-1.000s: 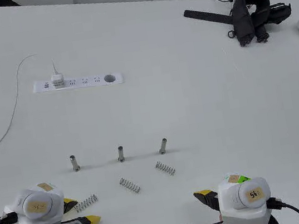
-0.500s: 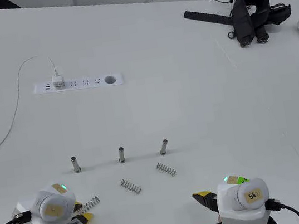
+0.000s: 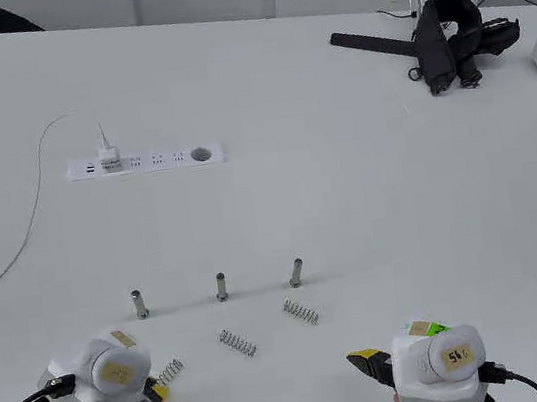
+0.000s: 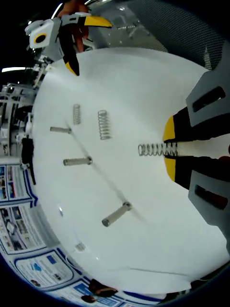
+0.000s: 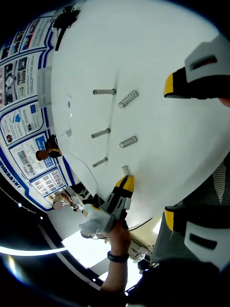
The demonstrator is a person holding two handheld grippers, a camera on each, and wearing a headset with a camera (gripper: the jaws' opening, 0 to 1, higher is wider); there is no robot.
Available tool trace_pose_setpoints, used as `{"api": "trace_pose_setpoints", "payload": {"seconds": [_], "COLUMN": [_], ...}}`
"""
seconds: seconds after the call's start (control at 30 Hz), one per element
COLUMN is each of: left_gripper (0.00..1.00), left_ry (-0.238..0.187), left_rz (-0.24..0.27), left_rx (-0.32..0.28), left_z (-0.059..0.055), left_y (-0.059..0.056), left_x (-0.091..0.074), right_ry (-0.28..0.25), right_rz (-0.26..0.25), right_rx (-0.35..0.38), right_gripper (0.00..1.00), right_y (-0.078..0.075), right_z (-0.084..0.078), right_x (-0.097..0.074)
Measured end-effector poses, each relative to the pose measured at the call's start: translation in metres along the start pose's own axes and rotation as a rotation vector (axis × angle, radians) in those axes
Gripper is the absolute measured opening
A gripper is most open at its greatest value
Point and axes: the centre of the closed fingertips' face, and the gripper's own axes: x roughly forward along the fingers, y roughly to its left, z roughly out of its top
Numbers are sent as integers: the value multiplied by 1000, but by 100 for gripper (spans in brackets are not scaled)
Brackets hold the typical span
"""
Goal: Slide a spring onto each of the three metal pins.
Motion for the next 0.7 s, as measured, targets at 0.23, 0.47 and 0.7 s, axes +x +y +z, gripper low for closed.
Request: {"api": "trace_pose_setpoints", "payload": {"seconds": [0.23,0.47,0.7], "left_gripper": [10,10,10], "left_ry": [-31,-76,-128], "left_rz": [-28,-55,-73], "left_rx": [-8,-40,-31], "left_z": [5,15,36], "left_y": [-14,-26,-35], "left_x": [-10,-20,-32], "right_ry": [-7,6,2], "right_rz": [2,29,60], "right_rx": [5,10,-7], "right_gripper": [93,92,90], "right_y": [0,7,11], "right_z": [1,-1,7], "right_x": [-1,1,3]}}
